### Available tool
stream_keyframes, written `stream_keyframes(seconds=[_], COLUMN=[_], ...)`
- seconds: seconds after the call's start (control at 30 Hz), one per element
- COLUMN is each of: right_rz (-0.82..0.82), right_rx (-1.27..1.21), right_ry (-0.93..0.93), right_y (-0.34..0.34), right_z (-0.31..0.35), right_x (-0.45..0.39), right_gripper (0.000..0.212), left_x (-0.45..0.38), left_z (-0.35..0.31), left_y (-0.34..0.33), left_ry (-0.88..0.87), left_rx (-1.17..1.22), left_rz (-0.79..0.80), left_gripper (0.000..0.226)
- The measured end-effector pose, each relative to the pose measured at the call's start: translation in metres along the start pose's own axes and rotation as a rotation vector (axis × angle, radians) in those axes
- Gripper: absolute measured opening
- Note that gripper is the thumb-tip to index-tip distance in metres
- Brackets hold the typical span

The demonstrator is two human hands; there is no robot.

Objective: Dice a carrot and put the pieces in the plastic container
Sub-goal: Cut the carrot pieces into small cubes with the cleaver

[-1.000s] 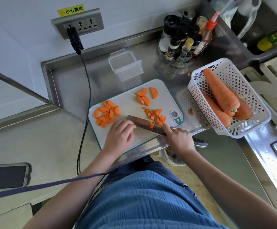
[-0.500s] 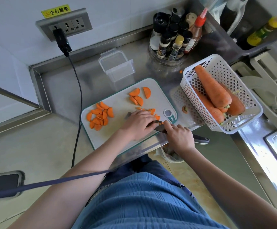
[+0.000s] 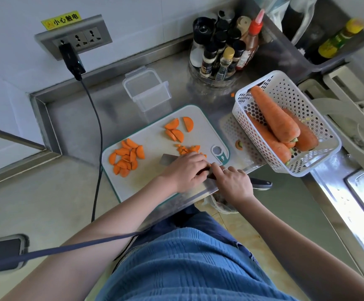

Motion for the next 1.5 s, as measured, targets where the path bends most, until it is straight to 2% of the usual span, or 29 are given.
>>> stream_keyframes(seconds=[0.1,0.23,0.33,0.4,0.47,0.53,0.63,0.7,0.83,0.9,0.97,1.03,1.17,1.23,1.37,1.5], right_rz=[-0.023,-0.035,-0.022,-0.008,0.012,0.028,0.028,0.031,0.045,0.014,-0.014,-0.006,0.029,0.046,0.086,0.129], right_rx=[0.004,-0.001,-0.016,-0.010,0.003,0.015,0.017,0.014,-0.008,-0.032,-0.047,-0.052,-0.066,-0.082,-0.112,-0.107], right_ry=[0.003,0.011,0.015,0.014,0.002,-0.022,-0.075,-0.121,-0.231,-0.283,-0.311,-0.323,-0.365,-0.379,-0.400,-0.480], right_y=[0.001,0.000,0.000,0.000,-0.001,-0.001,0.001,0.002,0.004,0.009,0.012,0.012,0.010,0.009,0.007,0.002], right_z=[0.000,-0.001,0.000,0.000,-0.002,-0.006,-0.015,-0.022,-0.033,-0.035,-0.036,-0.036,-0.033,-0.032,-0.028,-0.029], right_x=[0.000,0.000,-0.003,-0.004,-0.003,0.000,0.006,0.012,0.019,0.018,0.016,0.014,0.012,0.011,0.006,0.003], right_gripper=[0.064,0.065,0.065,0.067,0.068,0.068,0.067,0.069,0.066,0.060,0.055,0.054,0.053,0.052,0.046,0.018], left_x=[-0.009,-0.009,-0.009,-0.013,-0.018,-0.019,-0.013,-0.013,-0.022,-0.032,-0.040,-0.043,-0.042,-0.040,-0.030,-0.010], left_z=[0.005,0.000,0.000,0.005,0.018,0.044,0.086,0.107,0.113,0.106,0.099,0.096,0.095,0.095,0.102,0.102], left_y=[-0.005,-0.003,-0.006,0.003,0.021,0.044,0.078,0.083,0.059,0.046,0.040,0.039,0.044,0.047,0.046,0.059], left_ry=[0.068,-0.022,-0.019,0.006,0.088,0.243,0.442,0.410,0.199,0.080,0.007,-0.024,-0.008,0.048,0.186,0.353], left_rx=[0.029,0.054,0.021,0.023,0.039,0.070,0.080,0.008,-0.133,-0.285,-0.410,-0.422,-0.291,-0.250,-0.171,0.077], left_rz=[0.059,-0.073,-0.036,-0.094,-0.205,-0.355,-0.524,-0.458,-0.079,0.066,0.146,0.138,0.041,-0.023,-0.022,-0.261], left_gripper=[0.046,0.044,0.045,0.046,0.038,0.029,0.047,0.052,0.049,0.060,0.062,0.056,0.038,0.032,0.025,0.028])
Point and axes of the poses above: each hand's wrist, its own x-axis away from the middle knuckle, its own y-axis out of the back of the hand, z = x × y, the point moved 5 cm from there along -x, towards the middle knuckle, and after that the axes turned 6 degrees about -z, right-handed, at the moved point
